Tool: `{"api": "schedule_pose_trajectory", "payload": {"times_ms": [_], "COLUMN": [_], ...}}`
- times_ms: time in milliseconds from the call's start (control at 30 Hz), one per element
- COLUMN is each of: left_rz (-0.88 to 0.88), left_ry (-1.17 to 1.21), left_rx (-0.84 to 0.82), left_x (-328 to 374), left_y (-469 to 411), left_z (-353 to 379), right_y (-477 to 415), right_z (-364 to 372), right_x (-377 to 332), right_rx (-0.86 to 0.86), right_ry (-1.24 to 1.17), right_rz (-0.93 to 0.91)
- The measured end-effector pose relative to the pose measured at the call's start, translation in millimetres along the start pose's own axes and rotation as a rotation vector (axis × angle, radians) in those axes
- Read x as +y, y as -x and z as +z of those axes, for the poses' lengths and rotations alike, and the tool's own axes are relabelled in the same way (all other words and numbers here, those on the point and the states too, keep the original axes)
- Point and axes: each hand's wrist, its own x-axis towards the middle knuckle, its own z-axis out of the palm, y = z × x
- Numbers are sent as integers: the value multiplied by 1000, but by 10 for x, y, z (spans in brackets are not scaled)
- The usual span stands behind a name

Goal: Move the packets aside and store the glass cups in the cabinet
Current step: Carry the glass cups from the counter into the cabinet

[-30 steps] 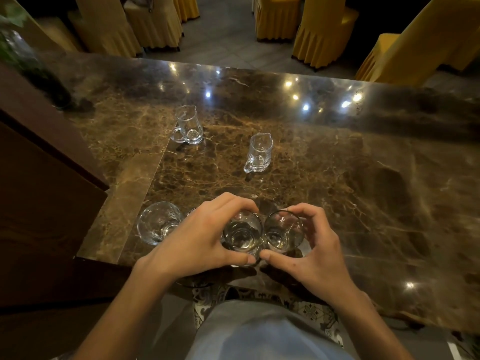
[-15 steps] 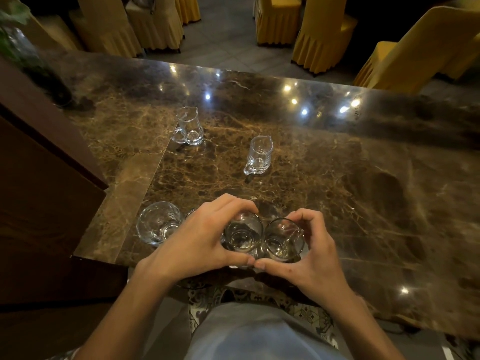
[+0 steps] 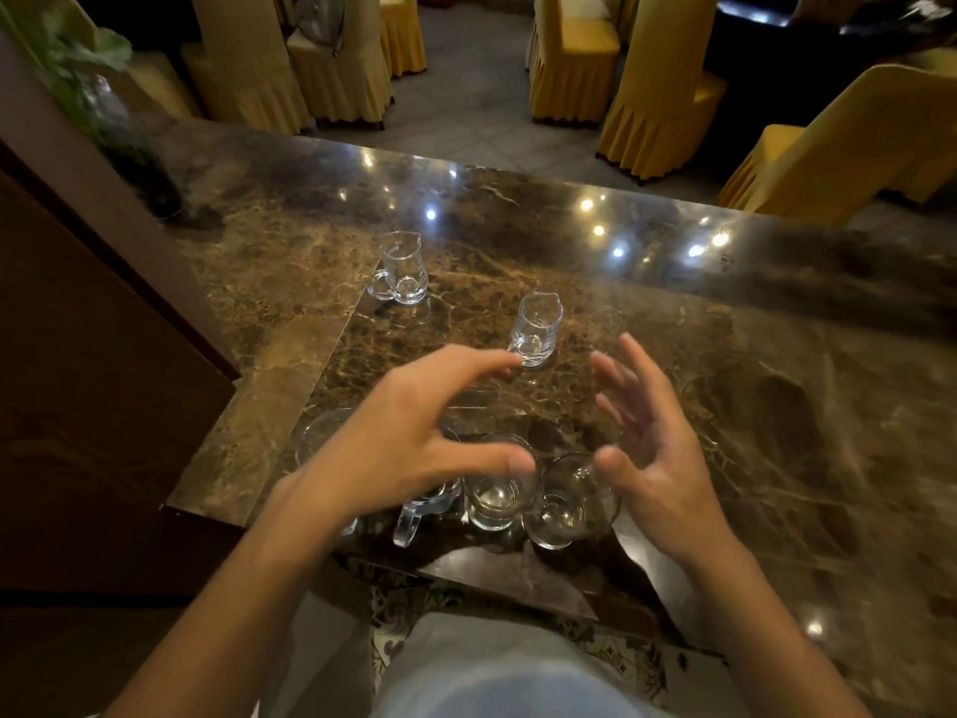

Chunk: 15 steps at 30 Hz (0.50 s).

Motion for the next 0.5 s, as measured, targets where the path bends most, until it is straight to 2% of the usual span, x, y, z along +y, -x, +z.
{"api": "schedule_pose_trajectory", "payload": {"times_ms": [100,267,400,500], "left_rz": [21,-87,-242,-343], "left_ry": [-109,-208,-357,-377], "left_rx": [116,263,260,202], "left_x": [-16,-343,-814,-1101], "left_y": [-135,-488,-800,-938], "left_z": [-192,-534,-737,-778], "right_y": [-247,-640,-878,-1002], "right_z": [-25,24,118,205], "right_x": [-64,-66,19,82], "right_rx": [56,63,18,-34], "right_ry": [46,210,337,383], "right_rz": [-5,-13,5,37]}}
